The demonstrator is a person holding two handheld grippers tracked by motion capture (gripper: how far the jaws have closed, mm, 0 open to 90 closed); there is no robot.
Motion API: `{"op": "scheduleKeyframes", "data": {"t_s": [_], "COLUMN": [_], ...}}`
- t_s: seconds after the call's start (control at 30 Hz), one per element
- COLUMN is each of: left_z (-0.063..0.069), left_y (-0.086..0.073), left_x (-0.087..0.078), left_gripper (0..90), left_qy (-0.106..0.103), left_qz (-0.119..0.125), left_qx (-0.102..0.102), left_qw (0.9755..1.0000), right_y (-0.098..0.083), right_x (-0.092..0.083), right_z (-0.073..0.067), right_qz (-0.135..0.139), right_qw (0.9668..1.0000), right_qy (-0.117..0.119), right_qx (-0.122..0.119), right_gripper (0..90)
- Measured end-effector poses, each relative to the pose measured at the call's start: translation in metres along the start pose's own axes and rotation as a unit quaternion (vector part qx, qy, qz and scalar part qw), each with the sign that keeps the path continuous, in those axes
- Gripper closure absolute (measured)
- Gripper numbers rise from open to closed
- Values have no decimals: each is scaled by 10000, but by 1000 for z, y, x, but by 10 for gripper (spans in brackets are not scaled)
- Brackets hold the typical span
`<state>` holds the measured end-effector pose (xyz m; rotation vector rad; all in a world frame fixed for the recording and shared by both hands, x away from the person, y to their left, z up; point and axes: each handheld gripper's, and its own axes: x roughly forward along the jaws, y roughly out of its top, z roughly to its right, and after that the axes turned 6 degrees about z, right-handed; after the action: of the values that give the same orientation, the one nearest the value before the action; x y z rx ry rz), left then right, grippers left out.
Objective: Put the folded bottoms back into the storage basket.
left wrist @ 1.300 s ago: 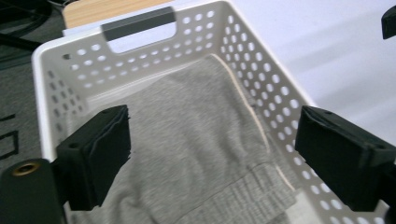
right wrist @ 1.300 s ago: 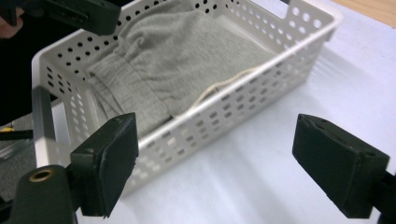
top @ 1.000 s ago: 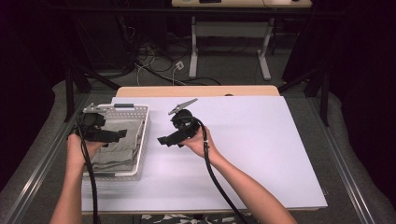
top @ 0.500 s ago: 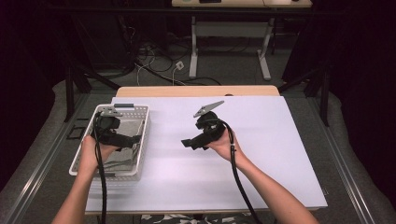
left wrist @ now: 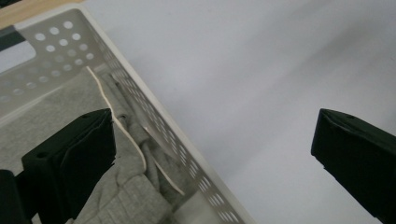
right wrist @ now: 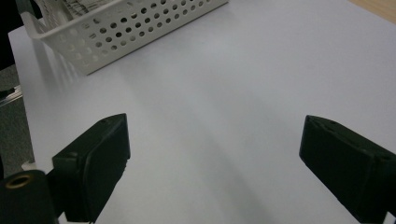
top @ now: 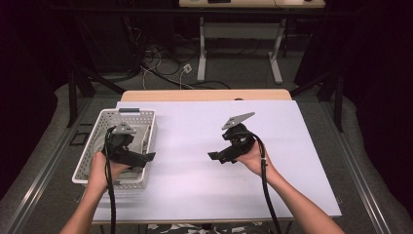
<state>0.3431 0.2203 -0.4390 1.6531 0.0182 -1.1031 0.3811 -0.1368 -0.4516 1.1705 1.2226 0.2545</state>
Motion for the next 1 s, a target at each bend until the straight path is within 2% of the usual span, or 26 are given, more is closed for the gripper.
{"op": "scheduleKeyframes", "data": {"t_s": [0.17, 0.37, 0.77, 1.0], "left_z": [10, 21, 38, 43], "left_y": [-5, -8, -24, -32], "left_x": [-1, -7, -13, -15], "left_gripper": [0, 0, 0, 0], "left_qy": [-57, -80, -111, -103], "left_qz": [-73, -28, -72, -137], "left_qx": [132, 286, 475, 538], "left_qw": [9999, 9996, 9988, 9984], "right_y": [-12, -24, -48, -64], "right_x": [-10, -22, -52, -66], "right_z": [4, 7, 8, 6], "right_qz": [-32, -45, -46, -168], "right_qw": [10000, 9999, 9994, 9987], "right_qy": [-74, -129, -335, -477], "right_qx": [29, 66, 6, -73], "right_gripper": [83, 83, 83, 82]}}
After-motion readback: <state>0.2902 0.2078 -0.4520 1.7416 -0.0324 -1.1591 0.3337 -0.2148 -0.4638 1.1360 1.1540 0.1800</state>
